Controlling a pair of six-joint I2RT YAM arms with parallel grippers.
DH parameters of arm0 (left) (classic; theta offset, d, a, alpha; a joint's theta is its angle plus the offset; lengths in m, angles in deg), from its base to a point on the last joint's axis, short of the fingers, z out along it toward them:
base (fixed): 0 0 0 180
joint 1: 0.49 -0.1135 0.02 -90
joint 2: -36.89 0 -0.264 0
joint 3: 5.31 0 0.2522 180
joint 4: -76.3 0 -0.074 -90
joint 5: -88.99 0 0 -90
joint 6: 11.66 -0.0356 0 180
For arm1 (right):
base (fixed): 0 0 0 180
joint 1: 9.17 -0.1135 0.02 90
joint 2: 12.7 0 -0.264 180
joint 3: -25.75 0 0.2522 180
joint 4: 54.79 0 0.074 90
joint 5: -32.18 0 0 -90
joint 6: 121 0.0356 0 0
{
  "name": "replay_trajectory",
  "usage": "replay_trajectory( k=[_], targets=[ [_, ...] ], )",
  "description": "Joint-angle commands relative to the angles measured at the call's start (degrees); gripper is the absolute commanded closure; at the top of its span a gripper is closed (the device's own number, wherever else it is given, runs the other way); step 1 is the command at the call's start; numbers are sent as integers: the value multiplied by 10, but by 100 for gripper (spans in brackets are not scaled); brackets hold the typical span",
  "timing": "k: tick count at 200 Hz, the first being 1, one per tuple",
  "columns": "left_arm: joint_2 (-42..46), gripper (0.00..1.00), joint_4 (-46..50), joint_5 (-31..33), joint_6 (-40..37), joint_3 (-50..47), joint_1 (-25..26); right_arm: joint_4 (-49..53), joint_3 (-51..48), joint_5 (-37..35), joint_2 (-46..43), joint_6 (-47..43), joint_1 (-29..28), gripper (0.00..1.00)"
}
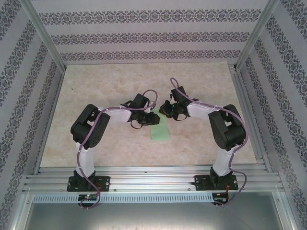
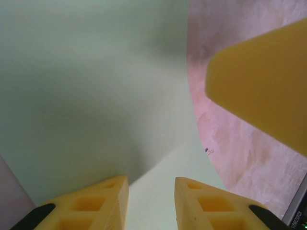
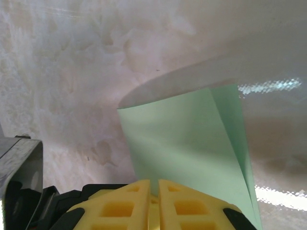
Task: Fold a paper plane with a square sheet of paper (fold left side to right side)
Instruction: Hold the square sheet of paper at the center of the table.
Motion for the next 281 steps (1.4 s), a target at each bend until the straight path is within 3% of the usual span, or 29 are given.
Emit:
replay_trajectory(
  k=[1, 32, 63, 149, 281],
  targets=[
    [15, 68, 1, -2, -26, -13, 10, -9, 16, -17, -4, -12, 11, 85],
    [28, 68, -2, -11, -43, -27, 12, 16, 6, -20, -23, -60, 27, 72],
    [31, 68, -2, -18, -57, -31, 12, 18, -2, 14, -21, -99, 32, 69],
    [27, 68, -9, -18, -59, -37, 16, 20, 27, 32, 32, -90, 19, 78],
    [90, 68, -34, -80, -126, -112, 38, 113, 45, -57, 87, -109, 12, 89]
  ],
)
